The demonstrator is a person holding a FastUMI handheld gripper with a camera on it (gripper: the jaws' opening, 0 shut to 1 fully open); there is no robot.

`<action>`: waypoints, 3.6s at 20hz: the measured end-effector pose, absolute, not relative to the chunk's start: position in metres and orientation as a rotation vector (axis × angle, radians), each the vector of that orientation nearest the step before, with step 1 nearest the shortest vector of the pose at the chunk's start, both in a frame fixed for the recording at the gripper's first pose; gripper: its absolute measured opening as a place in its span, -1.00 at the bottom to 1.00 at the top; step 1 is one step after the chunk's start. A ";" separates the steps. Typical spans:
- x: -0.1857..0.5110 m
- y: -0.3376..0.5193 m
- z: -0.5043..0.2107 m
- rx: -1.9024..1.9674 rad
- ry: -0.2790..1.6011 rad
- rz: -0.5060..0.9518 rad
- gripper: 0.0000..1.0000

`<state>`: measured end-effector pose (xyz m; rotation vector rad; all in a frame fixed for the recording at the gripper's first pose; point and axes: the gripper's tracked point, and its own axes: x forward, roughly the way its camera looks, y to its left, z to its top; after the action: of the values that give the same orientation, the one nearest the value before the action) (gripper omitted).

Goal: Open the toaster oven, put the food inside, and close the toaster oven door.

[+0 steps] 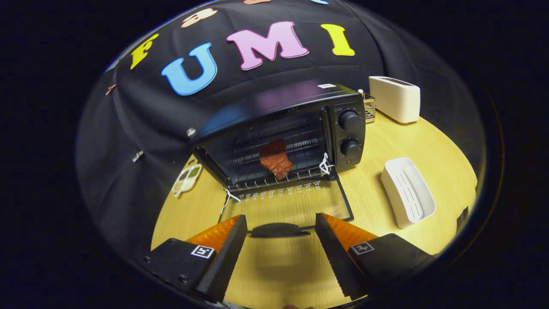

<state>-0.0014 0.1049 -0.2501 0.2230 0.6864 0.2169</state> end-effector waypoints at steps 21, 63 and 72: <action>-0.006 0.101 -0.345 -0.047 0.842 0.213 0.98; 0.042 0.006 0.011 0.017 0.088 0.158 0.96; 0.012 -0.056 0.042 0.049 0.033 0.063 0.96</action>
<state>0.0121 -0.0556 0.0420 0.0486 0.0335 0.0632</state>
